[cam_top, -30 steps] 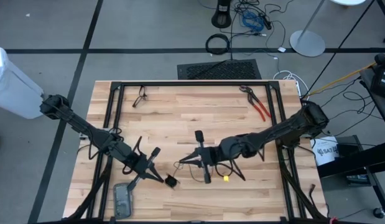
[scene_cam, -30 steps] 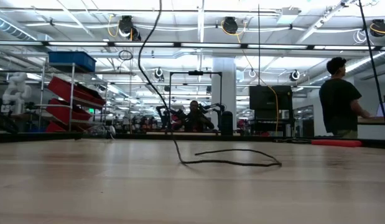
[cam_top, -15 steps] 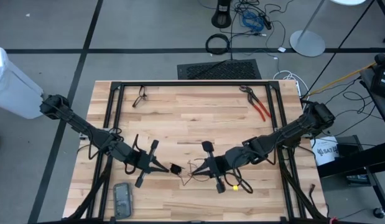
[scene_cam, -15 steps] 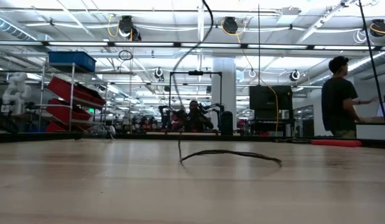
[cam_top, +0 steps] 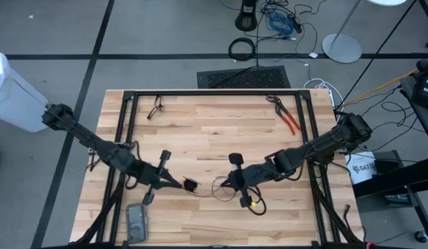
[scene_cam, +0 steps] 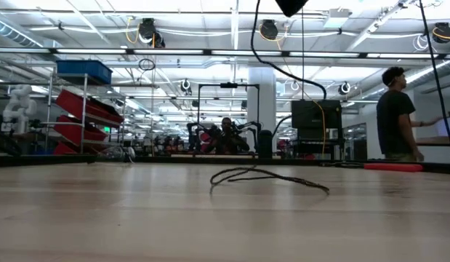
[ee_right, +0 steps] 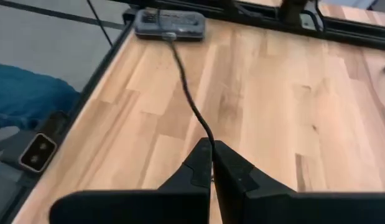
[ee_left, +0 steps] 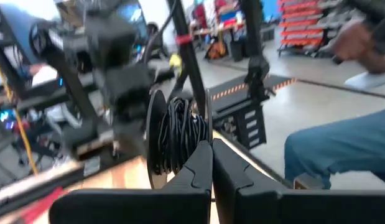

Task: Coil cords
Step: Uncoil the black cable wire from the spool

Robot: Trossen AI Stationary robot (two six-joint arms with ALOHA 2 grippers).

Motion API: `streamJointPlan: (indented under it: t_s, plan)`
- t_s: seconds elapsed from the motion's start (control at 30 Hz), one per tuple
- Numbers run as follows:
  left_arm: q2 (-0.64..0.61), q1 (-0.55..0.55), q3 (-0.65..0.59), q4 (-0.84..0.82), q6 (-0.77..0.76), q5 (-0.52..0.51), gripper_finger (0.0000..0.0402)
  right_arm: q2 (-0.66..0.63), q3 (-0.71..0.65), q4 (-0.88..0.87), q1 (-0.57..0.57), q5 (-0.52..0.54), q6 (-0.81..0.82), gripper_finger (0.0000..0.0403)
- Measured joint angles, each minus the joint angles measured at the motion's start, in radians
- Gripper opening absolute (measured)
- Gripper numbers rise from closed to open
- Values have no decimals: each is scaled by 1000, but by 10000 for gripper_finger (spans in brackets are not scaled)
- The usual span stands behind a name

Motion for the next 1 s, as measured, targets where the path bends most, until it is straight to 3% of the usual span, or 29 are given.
streamJointPlan:
  t_s: [0.43,0.63,0.77,1.0]
  plan:
    - [-150,3,0,-2,159,37,0,0,0,24,-103,-18,-29,32]
    - [-205,3,0,-18,183,34,0,0,0,47,-165,-122,-66,52]
    - [-212,3,0,-57,173,34,0,16,0,198,-183,-126,-87,67]
    - [-198,3,0,-69,128,38,0,108,0,607,-171,-227,-143,89]
